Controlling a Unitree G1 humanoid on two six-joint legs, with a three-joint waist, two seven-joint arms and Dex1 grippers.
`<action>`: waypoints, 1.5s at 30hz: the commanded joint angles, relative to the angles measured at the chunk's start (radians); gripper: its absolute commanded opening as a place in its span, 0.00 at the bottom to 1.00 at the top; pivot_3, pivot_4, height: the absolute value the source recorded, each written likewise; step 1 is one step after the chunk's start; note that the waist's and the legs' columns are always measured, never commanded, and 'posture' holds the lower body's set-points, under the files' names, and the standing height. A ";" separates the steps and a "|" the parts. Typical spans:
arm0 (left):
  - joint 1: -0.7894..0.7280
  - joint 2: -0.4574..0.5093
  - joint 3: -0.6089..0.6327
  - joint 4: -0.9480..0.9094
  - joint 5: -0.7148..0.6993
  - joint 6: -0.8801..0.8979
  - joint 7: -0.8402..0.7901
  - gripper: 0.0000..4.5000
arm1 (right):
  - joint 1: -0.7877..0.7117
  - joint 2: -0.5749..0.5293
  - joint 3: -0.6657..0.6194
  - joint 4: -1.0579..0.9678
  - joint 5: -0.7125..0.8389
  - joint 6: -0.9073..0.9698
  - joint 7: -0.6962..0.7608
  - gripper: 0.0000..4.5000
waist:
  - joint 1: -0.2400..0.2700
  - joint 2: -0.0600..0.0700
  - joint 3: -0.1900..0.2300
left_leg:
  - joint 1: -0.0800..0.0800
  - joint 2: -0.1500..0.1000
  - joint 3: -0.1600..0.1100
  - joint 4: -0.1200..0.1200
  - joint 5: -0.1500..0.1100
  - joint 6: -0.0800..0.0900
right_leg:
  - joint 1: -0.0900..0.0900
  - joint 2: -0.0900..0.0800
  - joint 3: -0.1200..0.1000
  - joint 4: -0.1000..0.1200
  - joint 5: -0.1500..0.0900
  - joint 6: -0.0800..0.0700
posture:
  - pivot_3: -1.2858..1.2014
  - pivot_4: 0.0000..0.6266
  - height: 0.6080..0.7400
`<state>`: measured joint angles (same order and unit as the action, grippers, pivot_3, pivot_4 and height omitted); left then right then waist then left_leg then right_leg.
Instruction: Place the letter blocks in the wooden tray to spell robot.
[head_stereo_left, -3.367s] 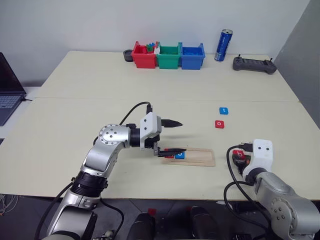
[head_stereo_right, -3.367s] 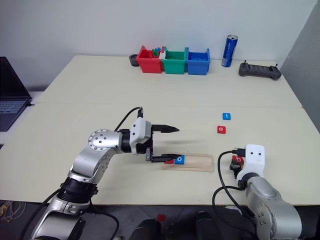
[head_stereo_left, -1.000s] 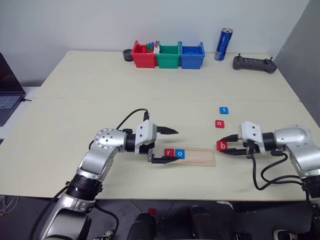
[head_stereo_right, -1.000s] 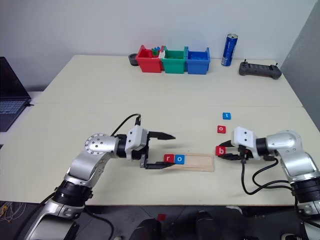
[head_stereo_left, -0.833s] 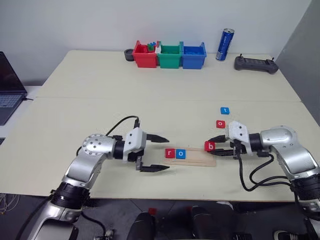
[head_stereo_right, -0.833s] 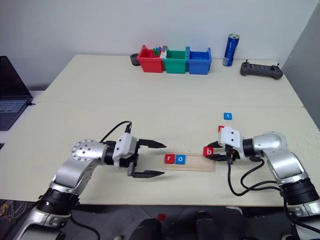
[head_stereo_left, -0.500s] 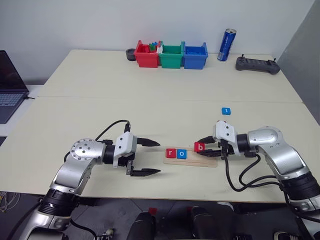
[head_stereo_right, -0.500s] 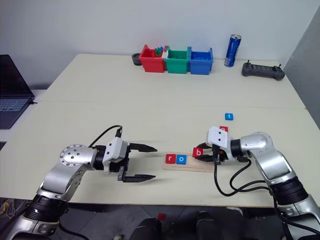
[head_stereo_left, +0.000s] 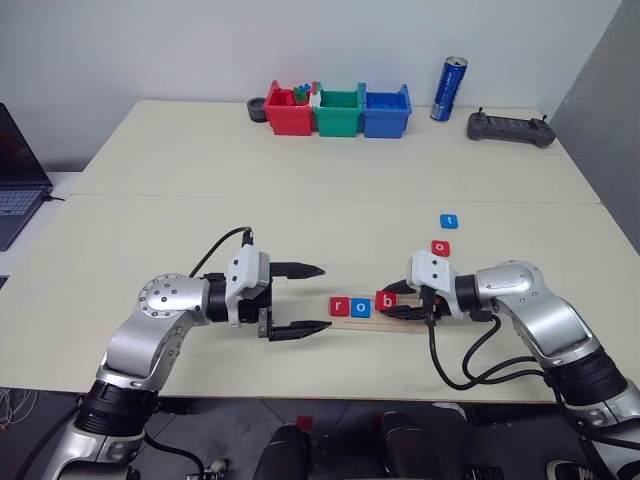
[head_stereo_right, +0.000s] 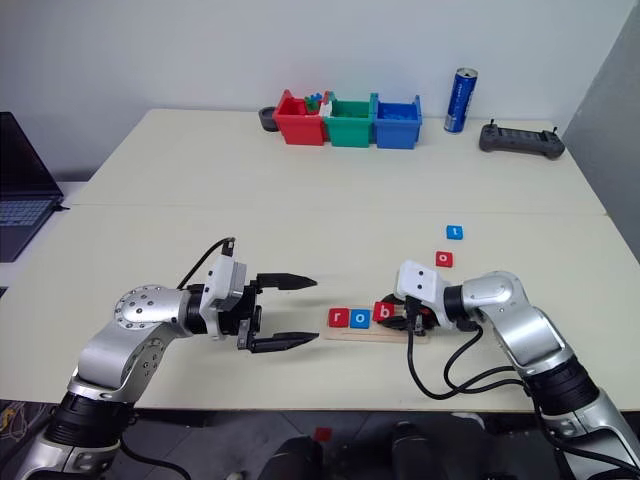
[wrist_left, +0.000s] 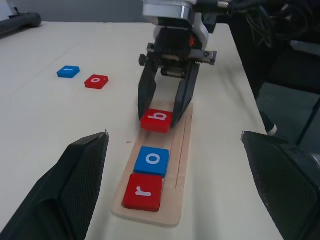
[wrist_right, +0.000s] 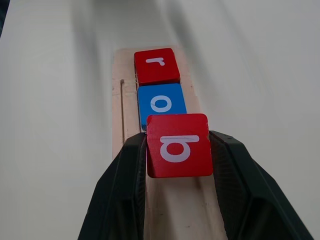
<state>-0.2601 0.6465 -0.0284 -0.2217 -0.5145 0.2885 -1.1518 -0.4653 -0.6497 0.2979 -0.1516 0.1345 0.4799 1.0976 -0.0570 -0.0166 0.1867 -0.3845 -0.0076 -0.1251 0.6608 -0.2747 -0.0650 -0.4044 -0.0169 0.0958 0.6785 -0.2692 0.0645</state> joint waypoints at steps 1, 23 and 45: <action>0.058 -0.013 0.065 -0.087 -0.042 0.037 0.086 1.00 | -0.022 0.005 -0.002 -0.008 -0.004 -0.013 -0.009 0.33 | -0.001 0.000 0.000 | 0.000 0.000 0.000 0.000 0.000 0.000 | 0.000 0.000 0.000 0.000 0.000 0.000 | 0.52 0.24 1.00; 0.260 -0.010 0.098 -0.230 -0.017 0.002 0.175 1.00 | -0.047 -0.006 0.051 0.021 -0.019 -0.035 0.054 0.33 | 0.002 0.000 0.000 | 0.000 0.000 0.001 0.000 0.000 0.000 | 0.000 0.000 0.000 0.000 0.000 0.000 | 0.52 0.24 1.00; 0.216 -0.010 0.082 -0.205 -0.009 -0.006 0.160 1.00 | -0.072 -0.001 -0.026 -0.007 0.060 0.072 0.060 1.00 | 0.002 0.000 0.000 | 0.000 0.000 0.000 0.000 0.000 0.000 | 0.000 0.000 0.000 0.000 0.000 0.000 | 0.52 0.24 1.00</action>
<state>-0.0327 0.6333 0.0550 -0.4165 -0.5246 0.2976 -0.9923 -0.5041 -0.6426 0.3276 -0.1044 0.1471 0.5107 1.1557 -0.0553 -0.0166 0.1867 -0.3843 -0.0075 -0.1246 0.6604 -0.2747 -0.0650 -0.4044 -0.0170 0.0960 0.6781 -0.2692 0.0644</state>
